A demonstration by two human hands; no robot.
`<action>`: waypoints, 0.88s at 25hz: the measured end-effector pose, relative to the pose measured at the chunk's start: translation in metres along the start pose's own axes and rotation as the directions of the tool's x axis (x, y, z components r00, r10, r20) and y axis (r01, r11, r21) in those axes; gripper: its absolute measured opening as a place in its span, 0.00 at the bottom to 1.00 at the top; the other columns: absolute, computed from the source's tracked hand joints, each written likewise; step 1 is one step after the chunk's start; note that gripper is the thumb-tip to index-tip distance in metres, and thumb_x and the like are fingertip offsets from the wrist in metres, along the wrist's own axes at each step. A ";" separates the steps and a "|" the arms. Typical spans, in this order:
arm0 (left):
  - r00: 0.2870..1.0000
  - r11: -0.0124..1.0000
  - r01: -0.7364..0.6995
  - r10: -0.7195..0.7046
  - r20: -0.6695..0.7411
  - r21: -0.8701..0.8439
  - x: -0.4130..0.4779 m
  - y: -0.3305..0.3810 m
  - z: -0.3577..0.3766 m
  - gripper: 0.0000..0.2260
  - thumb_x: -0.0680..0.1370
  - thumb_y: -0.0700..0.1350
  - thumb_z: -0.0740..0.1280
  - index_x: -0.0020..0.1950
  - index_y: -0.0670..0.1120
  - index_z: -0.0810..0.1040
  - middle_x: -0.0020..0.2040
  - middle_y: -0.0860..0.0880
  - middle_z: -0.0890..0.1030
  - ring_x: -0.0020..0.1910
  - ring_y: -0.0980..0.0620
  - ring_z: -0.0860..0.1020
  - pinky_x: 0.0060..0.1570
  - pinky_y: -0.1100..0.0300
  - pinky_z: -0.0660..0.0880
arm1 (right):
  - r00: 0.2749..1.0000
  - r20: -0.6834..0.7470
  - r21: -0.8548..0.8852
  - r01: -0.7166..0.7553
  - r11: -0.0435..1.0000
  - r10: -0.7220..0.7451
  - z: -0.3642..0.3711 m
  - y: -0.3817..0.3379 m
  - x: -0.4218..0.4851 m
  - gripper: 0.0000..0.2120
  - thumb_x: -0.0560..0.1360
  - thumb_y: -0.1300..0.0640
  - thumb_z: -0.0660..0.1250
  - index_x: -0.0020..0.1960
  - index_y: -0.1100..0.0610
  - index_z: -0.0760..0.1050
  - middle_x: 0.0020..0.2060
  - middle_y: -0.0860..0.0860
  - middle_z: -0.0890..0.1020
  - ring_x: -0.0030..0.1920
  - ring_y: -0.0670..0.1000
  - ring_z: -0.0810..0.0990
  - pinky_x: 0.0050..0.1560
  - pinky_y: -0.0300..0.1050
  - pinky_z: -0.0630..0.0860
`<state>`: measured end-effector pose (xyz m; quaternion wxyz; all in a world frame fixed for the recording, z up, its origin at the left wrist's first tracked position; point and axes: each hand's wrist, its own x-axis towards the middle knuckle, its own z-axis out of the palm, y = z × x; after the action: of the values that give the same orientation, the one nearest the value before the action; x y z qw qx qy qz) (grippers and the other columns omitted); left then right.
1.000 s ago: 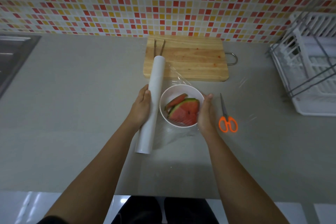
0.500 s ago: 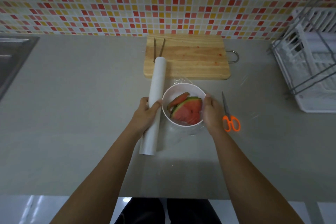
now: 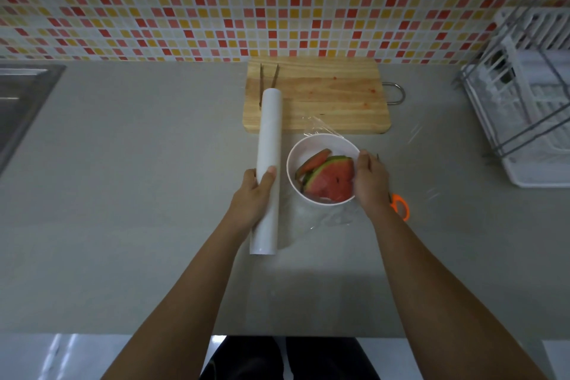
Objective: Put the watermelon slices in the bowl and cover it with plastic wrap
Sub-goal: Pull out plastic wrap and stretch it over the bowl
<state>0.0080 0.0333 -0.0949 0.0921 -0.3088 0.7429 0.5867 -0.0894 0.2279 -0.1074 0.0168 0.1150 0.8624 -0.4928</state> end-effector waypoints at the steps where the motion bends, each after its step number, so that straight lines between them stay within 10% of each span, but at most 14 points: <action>1: 1.000 0.999 0.020 -0.020 0.015 -0.040 -0.002 -0.001 0.000 0.26 0.72 0.68 0.58 0.60 0.51 0.68 0.55 0.43 0.79 0.52 0.42 0.80 0.54 0.43 0.78 | 1.000 -0.015 -0.004 0.005 1.000 -0.005 0.001 0.000 0.000 0.19 0.80 0.56 0.50 0.58 0.66 0.74 0.58 0.66 0.76 0.58 0.61 0.73 0.54 0.46 0.64; 7: 0.993 0.976 0.109 -0.101 0.054 -0.187 -0.018 -0.015 -0.007 0.24 0.72 0.58 0.68 0.60 0.44 0.72 0.51 0.44 0.81 0.45 0.47 0.82 0.38 0.55 0.78 | 0.997 -0.065 -0.014 0.041 0.999 -0.041 0.002 -0.001 -0.001 0.19 0.80 0.58 0.51 0.54 0.70 0.75 0.54 0.69 0.78 0.55 0.64 0.75 0.51 0.47 0.62; 22: 0.997 1.000 0.011 -0.013 -0.071 -0.028 -0.041 -0.044 0.003 0.15 0.76 0.63 0.60 0.45 0.52 0.73 0.45 0.53 0.79 0.45 0.53 0.78 0.42 0.56 0.73 | 0.998 -0.036 -0.078 0.047 0.996 -0.050 0.000 -0.004 0.000 0.21 0.80 0.55 0.50 0.53 0.70 0.76 0.52 0.70 0.78 0.55 0.64 0.75 0.52 0.49 0.66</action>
<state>0.0644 0.0454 -0.1118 0.0648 -0.3353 0.7358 0.5849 -0.0900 0.2259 -0.1035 -0.0073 0.1028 0.8834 -0.4572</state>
